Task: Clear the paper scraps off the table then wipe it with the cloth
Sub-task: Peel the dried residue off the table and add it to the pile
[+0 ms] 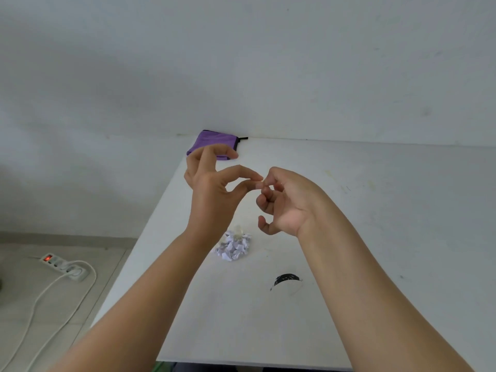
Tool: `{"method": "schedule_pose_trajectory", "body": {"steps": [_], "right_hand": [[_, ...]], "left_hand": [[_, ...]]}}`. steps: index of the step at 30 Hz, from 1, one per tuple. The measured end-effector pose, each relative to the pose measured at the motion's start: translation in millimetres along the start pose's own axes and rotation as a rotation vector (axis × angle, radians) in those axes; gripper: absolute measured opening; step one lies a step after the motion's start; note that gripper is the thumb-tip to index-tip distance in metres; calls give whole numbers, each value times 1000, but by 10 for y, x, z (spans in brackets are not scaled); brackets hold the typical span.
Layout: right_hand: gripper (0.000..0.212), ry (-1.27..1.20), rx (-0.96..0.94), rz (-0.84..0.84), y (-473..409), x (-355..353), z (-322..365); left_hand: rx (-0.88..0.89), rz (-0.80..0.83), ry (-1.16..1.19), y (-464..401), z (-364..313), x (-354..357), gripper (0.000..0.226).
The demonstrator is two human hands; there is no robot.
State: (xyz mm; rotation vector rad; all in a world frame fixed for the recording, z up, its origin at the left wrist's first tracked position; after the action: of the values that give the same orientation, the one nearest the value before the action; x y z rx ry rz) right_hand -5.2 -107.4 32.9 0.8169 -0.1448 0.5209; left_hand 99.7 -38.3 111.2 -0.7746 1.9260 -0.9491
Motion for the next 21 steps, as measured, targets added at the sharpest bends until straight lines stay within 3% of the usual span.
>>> {"method": "schedule_pose_trajectory", "body": {"steps": [8, 14, 16, 18, 21], "right_hand": [[7, 225, -53, -94, -12, 31, 26], [13, 531, -365, -285, 111, 3, 313], [6, 644, -490, -273, 197, 103, 398], [6, 791, -572, -248, 253, 242, 416], [9, 928, -640, -348, 268, 308, 462]], "left_hand": [[0, 149, -86, 75, 130, 24, 3], [-317, 269, 104, 240, 427, 145, 9], [-416, 272, 195, 273, 482, 145, 9], [-471, 290, 254, 296, 501, 151, 6], [-535, 310, 330, 345, 551, 161, 2]]}}
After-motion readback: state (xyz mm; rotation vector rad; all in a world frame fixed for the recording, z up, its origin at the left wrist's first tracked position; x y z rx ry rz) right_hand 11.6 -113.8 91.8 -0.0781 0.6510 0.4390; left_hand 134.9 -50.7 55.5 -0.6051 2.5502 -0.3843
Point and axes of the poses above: each hand's wrist, its own y-axis away from the middle knuckle, its own x-axis out of the palm, z = x × y, the point moved 9 cm from there along -y, towards the middle knuckle, and after that the axes turned 12 degrees about x, right-handed, at the moved point
